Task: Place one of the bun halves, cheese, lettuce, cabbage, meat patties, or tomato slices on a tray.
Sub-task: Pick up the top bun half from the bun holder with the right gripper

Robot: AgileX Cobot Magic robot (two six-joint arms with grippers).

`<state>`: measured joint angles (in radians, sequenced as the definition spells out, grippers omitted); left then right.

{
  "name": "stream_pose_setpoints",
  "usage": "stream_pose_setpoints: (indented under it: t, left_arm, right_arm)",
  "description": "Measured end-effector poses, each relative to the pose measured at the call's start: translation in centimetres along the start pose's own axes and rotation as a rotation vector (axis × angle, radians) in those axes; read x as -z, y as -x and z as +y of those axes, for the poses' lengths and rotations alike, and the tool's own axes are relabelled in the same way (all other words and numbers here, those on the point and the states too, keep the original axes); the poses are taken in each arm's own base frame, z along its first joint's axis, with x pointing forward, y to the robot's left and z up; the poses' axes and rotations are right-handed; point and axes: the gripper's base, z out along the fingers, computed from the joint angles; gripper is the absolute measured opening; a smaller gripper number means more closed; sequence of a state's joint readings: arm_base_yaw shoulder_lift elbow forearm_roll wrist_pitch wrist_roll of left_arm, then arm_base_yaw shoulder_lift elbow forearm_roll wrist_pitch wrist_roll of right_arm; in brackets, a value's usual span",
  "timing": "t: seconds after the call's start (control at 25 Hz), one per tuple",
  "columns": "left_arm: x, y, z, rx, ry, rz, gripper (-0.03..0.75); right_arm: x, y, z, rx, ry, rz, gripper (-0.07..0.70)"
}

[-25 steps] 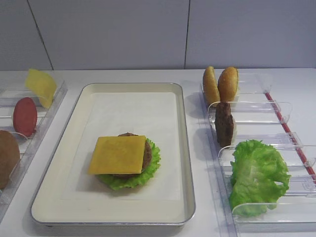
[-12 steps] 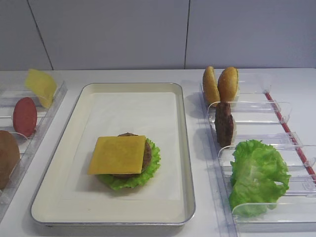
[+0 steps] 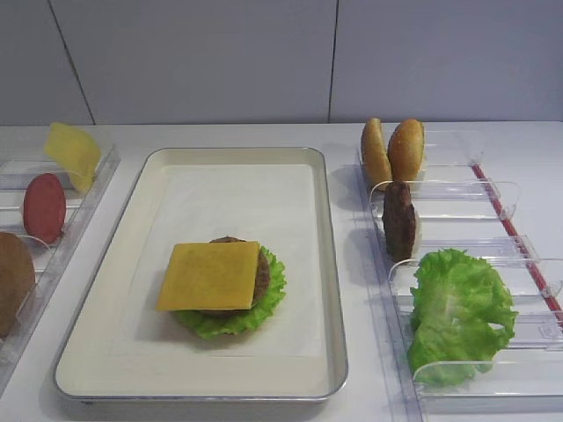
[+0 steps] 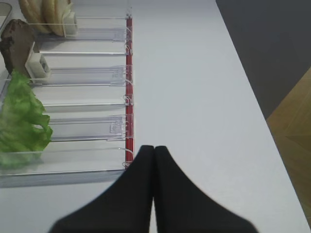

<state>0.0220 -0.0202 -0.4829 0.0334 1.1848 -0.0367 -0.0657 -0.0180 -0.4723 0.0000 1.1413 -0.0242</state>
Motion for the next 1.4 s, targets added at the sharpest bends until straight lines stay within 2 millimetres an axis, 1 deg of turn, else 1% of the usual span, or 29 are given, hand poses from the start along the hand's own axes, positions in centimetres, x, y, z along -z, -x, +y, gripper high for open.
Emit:
stream_pose_setpoints:
  t: [0.28, 0.48, 0.68, 0.76, 0.84, 0.88, 1.04, 1.08, 1.16, 1.2, 1.4]
  left_arm:
    - [0.0, 0.0, 0.0, 0.000, 0.000, 0.000, 0.472]
    - [0.0, 0.0, 0.0, 0.000, 0.000, 0.000, 0.472]
    - [0.0, 0.0, 0.0, 0.000, 0.000, 0.000, 0.472]
    - [0.0, 0.0, 0.0, 0.000, 0.000, 0.000, 0.472]
    - [0.0, 0.0, 0.0, 0.000, 0.000, 0.000, 0.472]
    - [0.0, 0.0, 0.0, 0.000, 0.000, 0.000, 0.472]
    - [0.0, 0.0, 0.0, 0.000, 0.000, 0.000, 0.472]
    - [0.0, 0.0, 0.0, 0.000, 0.000, 0.000, 0.472]
    - [0.0, 0.0, 0.0, 0.000, 0.000, 0.000, 0.472]
    - [0.0, 0.0, 0.0, 0.000, 0.000, 0.000, 0.472]
    - [0.0, 0.0, 0.0, 0.000, 0.000, 0.000, 0.472]
  right_arm:
    - [0.0, 0.0, 0.0, 0.000, 0.000, 0.000, -0.001]
    - [0.0, 0.0, 0.3, -0.010, 0.030, -0.001, 0.046]
    - [0.0, 0.0, 0.5, -0.018, 0.052, -0.001, 0.057]
    - [0.0, 0.0, 0.5, 0.001, 0.058, -0.002, 0.078]
    - [0.0, 0.0, 0.7, 0.019, 0.079, -0.004, 0.134]
    - [0.0, 0.0, 0.8, 0.027, 0.088, -0.005, 0.183]
    - [0.1, 0.1, 1.1, 0.022, 0.122, -0.008, 0.424]
    - [0.1, 0.1, 1.2, 0.018, 0.134, -0.009, 0.475]
    - [0.1, 0.1, 1.4, 0.012, 0.153, -0.012, 0.525]
    - [0.1, 0.1, 1.4, 0.010, 0.157, -0.012, 0.538]
    - [0.1, 0.1, 1.5, 0.004, 0.169, -0.017, 0.566]
